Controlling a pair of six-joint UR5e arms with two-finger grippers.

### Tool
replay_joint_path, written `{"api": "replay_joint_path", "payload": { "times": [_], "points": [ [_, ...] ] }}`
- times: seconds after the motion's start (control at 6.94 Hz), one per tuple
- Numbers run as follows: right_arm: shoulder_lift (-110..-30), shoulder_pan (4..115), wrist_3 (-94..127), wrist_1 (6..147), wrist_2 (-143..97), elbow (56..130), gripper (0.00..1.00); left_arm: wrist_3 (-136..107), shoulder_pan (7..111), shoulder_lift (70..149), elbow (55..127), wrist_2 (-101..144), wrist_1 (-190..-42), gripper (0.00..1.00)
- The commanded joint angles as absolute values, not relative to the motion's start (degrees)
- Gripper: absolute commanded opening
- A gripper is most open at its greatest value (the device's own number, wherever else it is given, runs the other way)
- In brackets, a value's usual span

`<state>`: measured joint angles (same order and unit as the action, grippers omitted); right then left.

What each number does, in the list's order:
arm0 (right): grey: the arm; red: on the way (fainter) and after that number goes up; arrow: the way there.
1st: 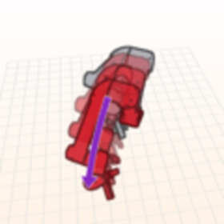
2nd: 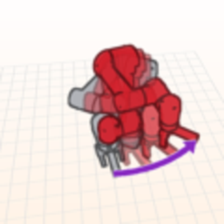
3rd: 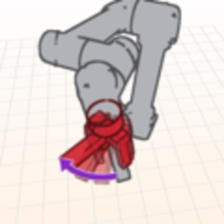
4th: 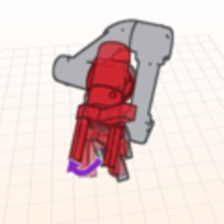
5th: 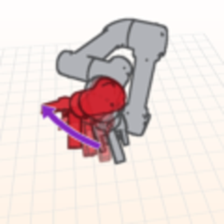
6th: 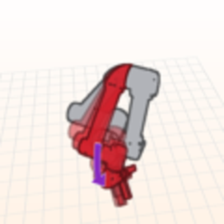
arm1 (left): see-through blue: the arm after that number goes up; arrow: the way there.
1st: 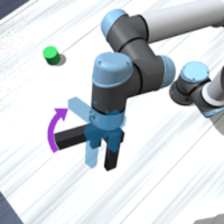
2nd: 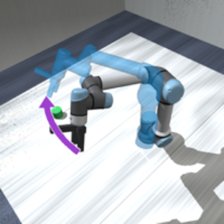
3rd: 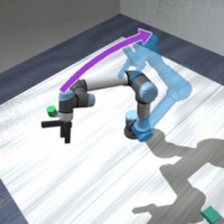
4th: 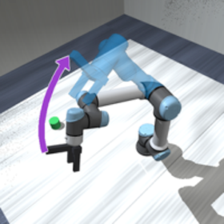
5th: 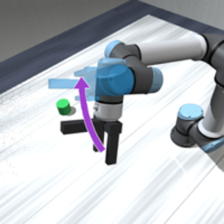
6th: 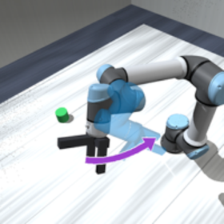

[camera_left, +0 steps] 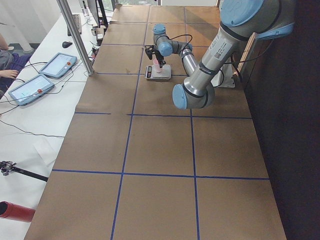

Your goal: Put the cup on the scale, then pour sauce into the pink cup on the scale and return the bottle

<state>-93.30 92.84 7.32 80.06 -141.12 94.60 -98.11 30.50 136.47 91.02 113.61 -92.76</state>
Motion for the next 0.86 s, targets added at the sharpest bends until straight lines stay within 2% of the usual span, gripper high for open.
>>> {"api": "replay_joint_path", "payload": {
  "times": [0.0,0.29,0.58,0.72],
  "points": [
    [-93.34,92.81,7.47,80.5,-141.24,95.53,1.0,-95.98,30.59,134.75,94.28,113.73,-92.64,1.0],
    [-93.25,92.2,8.96,85.04,-141.24,99.72,1.0,-95.8,30.76,133.24,99.3,114.08,-92.64,1.0],
    [-93.43,88.09,14.71,94.97,-140.02,112.43,1.0,-95.19,35.74,133.15,102.12,119.59,-92.46,1.0],
    [-95.17,83.63,20.86,95.53,-138.36,118.59,1.0,-91.44,38.56,133.33,104.04,121.01,-87.24,1.0]
  ]
}}
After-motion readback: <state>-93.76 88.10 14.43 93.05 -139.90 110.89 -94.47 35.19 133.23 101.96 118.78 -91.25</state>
